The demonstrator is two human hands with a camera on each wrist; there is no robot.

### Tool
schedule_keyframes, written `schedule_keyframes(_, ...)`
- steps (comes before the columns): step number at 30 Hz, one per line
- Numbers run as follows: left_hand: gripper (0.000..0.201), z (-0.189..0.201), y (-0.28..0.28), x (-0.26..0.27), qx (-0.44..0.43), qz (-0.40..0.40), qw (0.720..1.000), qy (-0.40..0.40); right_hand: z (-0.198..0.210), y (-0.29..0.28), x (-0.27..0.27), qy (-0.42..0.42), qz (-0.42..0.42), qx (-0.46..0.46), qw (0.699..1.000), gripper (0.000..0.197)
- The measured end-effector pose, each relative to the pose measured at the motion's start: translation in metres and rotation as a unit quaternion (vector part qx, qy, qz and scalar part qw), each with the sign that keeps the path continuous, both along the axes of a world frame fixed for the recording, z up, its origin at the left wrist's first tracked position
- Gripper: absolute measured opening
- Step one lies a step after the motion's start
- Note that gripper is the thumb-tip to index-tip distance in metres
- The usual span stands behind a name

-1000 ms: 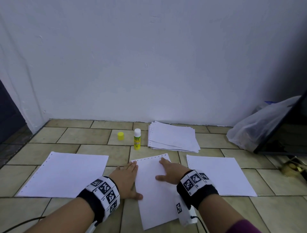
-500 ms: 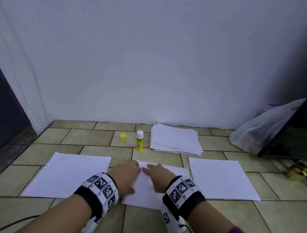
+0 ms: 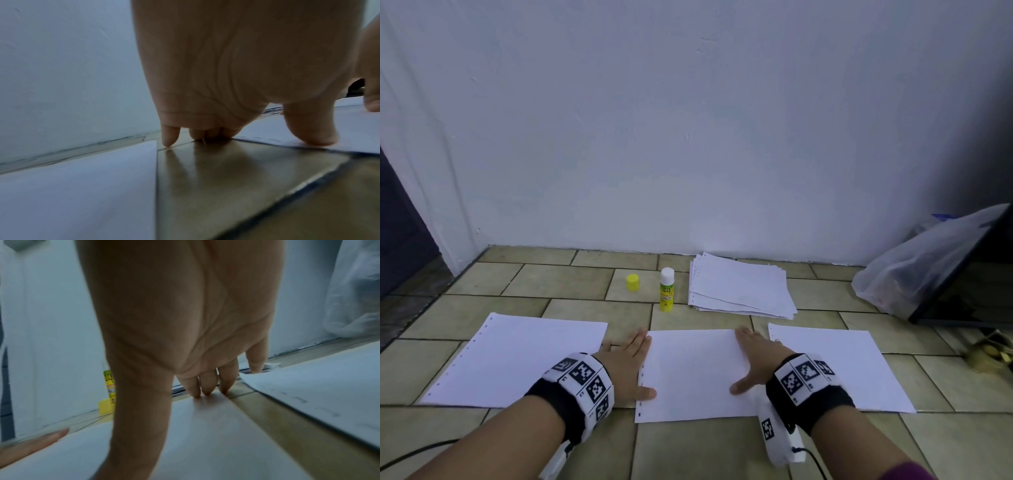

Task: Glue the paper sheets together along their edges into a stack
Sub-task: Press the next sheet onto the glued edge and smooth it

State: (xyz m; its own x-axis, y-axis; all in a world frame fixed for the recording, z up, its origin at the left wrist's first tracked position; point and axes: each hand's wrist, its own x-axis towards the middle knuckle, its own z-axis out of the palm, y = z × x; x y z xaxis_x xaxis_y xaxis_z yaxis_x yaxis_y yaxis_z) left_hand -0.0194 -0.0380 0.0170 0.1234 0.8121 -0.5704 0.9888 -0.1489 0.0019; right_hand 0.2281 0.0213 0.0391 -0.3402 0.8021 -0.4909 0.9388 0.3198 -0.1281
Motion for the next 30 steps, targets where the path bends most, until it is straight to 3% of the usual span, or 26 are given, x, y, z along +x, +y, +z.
schedule_keyframes(6, 0.098, 0.002, 0.001, 0.001, -0.008, 0.001, 1.000, -0.007, 0.001, -0.002, 0.004, 0.039, -0.048, 0.023, 0.998, 0.116)
schedule_keyframes(10, 0.099, 0.002, 0.004, 0.001, -0.025, 0.003, 1.000, -0.018, 0.003, -0.001, 0.005, 0.071, -0.062, 0.036, 0.995, 0.106)
schedule_keyframes(13, 0.100, -0.001, 0.006, -0.001, -0.032, 0.002, 0.999, -0.018, 0.001, 0.002, 0.013, 0.174, -0.097, 0.040, 0.979, 0.112)
schedule_keyframes(15, 0.101, -0.002, 0.007, -0.002, -0.034, 0.001, 0.999, -0.020, 0.003, 0.004, 0.020, 0.266, -0.141, 0.050, 0.952, 0.110)
schedule_keyframes(18, 0.101, -0.003, 0.008, -0.002, -0.036, -0.002, 0.999, -0.022, 0.006, 0.004, 0.028, 0.360, -0.187, 0.080, 0.911, 0.087)
schedule_keyframes(20, 0.101, -0.003, 0.008, -0.003, -0.035, -0.001, 0.999, -0.023, 0.005, 0.001, 0.032, 0.381, -0.186, 0.082, 0.902, 0.069)
schedule_keyframes(26, 0.100, -0.003, 0.008, -0.003, -0.034, -0.001, 0.999, -0.020, -0.004, -0.019, 0.032, 0.373, -0.124, 0.041, 0.918, 0.029)
schedule_keyframes(30, 0.098, -0.002, 0.007, 0.001, -0.030, 0.004, 0.999, -0.013, -0.005, -0.024, 0.028, 0.326, -0.080, 0.019, 0.942, 0.027)
